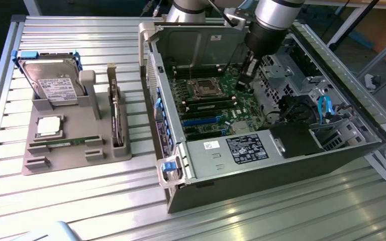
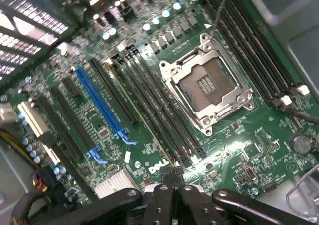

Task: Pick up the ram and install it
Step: 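Press down the ram until it locks into place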

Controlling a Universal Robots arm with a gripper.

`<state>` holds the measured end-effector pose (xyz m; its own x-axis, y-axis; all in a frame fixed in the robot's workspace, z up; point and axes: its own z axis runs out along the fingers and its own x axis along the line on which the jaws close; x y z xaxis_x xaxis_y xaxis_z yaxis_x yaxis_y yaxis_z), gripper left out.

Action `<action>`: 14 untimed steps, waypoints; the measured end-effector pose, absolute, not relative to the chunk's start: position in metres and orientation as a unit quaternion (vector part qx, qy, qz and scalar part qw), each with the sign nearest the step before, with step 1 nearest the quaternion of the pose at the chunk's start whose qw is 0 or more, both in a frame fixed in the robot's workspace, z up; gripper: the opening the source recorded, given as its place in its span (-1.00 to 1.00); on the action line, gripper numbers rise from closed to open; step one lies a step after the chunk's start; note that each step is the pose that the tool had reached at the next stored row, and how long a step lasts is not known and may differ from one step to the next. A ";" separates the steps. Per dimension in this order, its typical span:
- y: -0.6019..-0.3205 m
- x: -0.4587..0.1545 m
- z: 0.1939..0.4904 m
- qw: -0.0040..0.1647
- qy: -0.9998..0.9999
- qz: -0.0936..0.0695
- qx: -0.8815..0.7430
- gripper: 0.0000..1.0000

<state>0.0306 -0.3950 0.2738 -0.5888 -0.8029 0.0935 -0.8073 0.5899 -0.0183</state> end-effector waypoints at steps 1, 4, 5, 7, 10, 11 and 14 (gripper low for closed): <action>-0.395 0.031 0.273 0.038 -0.898 0.029 0.437 -0.79; -0.395 0.031 0.272 0.040 -0.918 0.027 0.394 -0.79; -0.395 0.031 0.272 0.040 -0.923 0.027 0.381 -0.79; -0.395 0.031 0.272 0.041 -0.933 0.026 0.357 -0.79; -0.395 0.031 0.271 0.042 -0.943 0.025 0.328 -0.79; -0.395 0.031 0.271 0.042 -0.946 0.024 0.319 -0.79; -0.395 0.031 0.271 0.042 -0.956 0.023 0.290 -0.79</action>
<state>0.0306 -0.3950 0.2714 -0.8283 -0.5522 0.0943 -0.5561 0.8309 -0.0191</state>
